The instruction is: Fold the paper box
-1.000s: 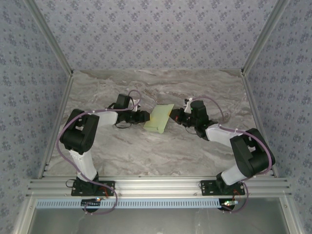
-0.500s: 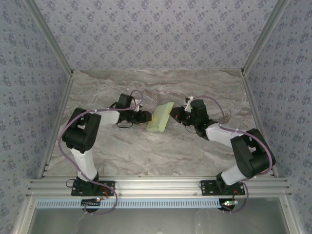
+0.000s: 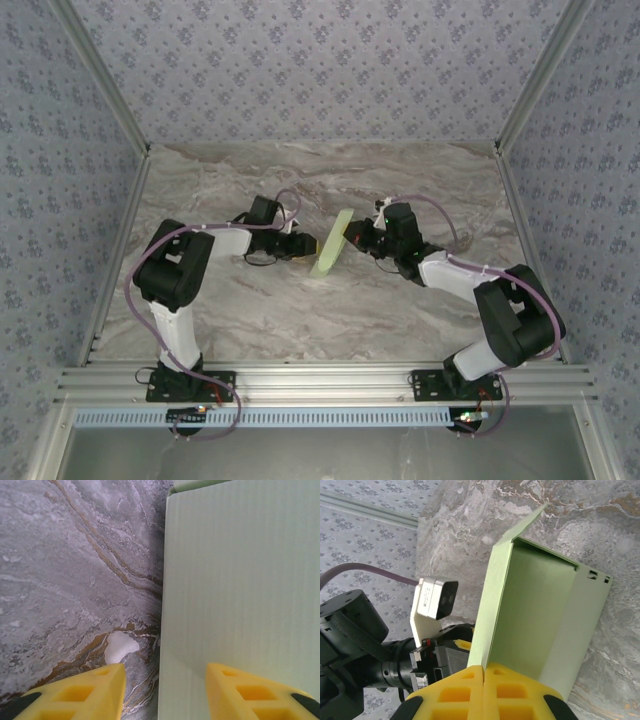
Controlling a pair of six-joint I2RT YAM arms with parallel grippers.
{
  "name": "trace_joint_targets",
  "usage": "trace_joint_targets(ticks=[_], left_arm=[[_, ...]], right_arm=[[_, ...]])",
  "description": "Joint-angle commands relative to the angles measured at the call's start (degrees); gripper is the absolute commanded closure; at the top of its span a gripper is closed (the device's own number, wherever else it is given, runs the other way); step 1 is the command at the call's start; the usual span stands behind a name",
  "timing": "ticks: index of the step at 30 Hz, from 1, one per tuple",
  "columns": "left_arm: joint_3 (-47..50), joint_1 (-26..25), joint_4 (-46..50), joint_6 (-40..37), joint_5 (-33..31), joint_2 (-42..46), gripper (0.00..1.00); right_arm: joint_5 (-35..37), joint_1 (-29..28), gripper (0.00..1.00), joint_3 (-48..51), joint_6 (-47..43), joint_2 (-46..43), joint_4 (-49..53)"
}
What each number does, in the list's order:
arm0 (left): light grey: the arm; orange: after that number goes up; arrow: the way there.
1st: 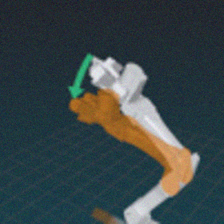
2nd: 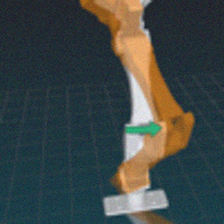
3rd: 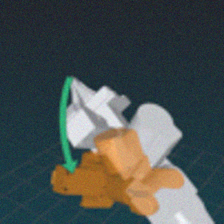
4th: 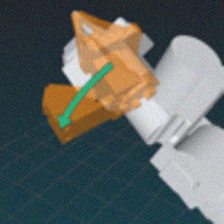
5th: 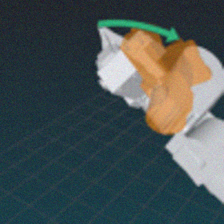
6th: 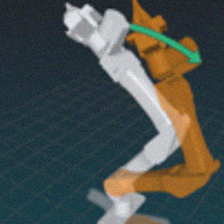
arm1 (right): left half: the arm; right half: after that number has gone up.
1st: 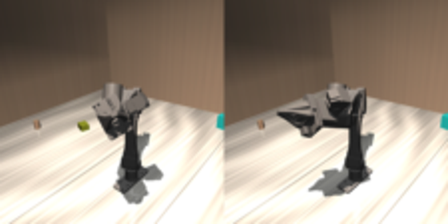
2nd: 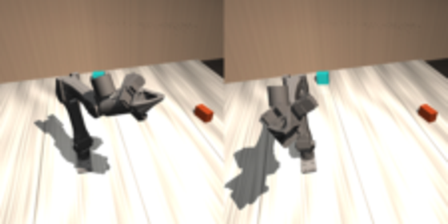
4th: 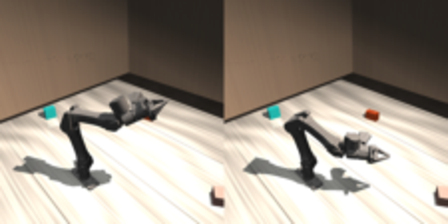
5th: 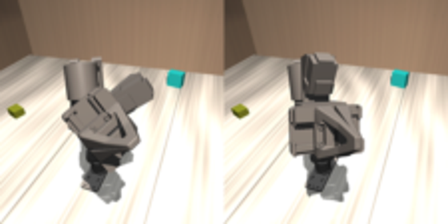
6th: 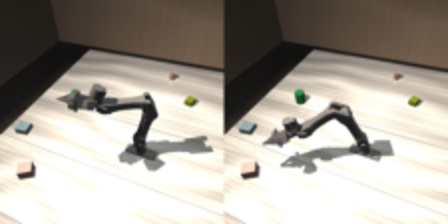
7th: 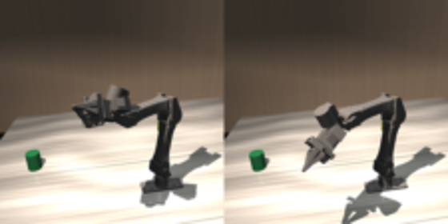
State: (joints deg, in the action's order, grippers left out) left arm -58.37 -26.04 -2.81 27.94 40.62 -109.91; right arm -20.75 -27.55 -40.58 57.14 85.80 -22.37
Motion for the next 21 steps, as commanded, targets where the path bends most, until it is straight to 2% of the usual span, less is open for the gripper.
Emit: trace_joint_targets(ticks=[1,8,10,12,15,17,21], left_arm=[[0.0,-0.3,1.2,-1.1,-3.0,2.5,0.53],[7.2,-0.1,2.0,-3.6,-21.9,16.4,0.43],[12.2,-0.4,-1.6,-4.1,-24.9,21.9,0.41],[19.1,-1.7,-9.1,-4.8,-25.3,28.4,0.37],[27.8,-6.8,-18.2,-8.0,-28.8,37.5,0.3],[30.2,-11.2,-19.1,-11.7,-32.3,41.5,0.22],[29.0,-18.2,-17.9,-19.2,-36.8,41.7,0.15]], right_arm=[[4.0,-0.4,1.0,-0.8,-2.9,0.5,5.9],[4.8,-1.1,1.0,-2.2,-4.1,1.5,7.0],[4.8,-1.2,1.0,-2.6,-4.1,2.0,7.0],[4.7,-1.3,1.0,-3.0,-4.1,2.4,7.0],[4.6,-1.5,1.0,-3.6,-4.0,3.2,6.9],[4.6,-1.6,1.0,-3.9,-4.0,3.4,7.0],[4.6,-1.6,1.0,-4.5,-4.1,3.9,7.0]])
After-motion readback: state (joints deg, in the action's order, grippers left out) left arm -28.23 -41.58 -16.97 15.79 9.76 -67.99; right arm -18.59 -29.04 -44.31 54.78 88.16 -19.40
